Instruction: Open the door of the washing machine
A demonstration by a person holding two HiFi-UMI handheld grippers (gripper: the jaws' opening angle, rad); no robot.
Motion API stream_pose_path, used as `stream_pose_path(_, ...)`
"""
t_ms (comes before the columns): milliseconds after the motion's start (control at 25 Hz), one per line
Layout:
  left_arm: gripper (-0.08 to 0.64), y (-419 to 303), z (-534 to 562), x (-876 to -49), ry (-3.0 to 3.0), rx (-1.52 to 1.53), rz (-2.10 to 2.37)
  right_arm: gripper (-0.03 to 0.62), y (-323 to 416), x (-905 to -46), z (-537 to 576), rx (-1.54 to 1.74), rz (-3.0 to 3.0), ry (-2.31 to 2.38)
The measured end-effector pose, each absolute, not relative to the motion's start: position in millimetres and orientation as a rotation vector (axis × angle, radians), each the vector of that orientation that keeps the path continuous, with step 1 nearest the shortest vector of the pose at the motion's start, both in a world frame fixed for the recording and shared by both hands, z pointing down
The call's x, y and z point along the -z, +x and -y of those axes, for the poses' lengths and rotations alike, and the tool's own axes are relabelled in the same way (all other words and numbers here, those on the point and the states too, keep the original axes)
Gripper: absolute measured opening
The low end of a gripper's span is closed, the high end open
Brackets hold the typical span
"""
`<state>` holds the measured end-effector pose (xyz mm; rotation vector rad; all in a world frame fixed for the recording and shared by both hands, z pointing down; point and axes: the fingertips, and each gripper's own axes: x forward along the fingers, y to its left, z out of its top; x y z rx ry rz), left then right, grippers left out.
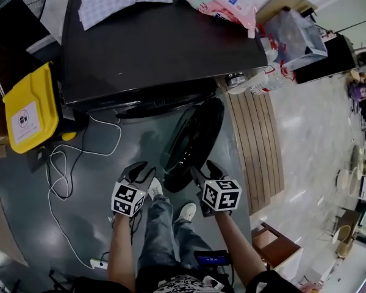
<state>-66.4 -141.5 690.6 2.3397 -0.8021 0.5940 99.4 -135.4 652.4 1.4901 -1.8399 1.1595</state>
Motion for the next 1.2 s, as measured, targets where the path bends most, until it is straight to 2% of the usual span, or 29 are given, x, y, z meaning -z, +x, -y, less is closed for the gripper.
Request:
stream_pose_path(160, 0.133, -65, 157, -684, 2.286, -0.503, 0.880, 0.273, 124, -654, 119, -1.161, 1.783, 1.503)
stream_pose_path(520, 0.127, -60, 161, -683, 2.289, -0.542, 0.906, 0.268, 186, -652, 86, -1.161, 1.637, 1.644)
stream_pose_path(920, 0.123, -72, 161, -652, 2.292, -0.486, 1.052, 0.206, 229, -652, 70, -1.095, 1.493, 1.773)
stream_pose_path(960, 0.126, -75, 157, -642, 2.289, -0.473, 1.088, 0.164, 230, -648, 67, -1.063, 1.475, 1.770)
stream_pose_path(1120, 0.153, -88, 134, -589, 2.273, -0.387, 1.228, 0.092, 219, -604, 56, -0.922, 1.556, 1.789)
stream_pose_path(1200, 0.152, -90, 119, -556, 2.283, -0.362, 1.275, 0.009, 208, -575, 50, -0.892, 1.659, 1.821)
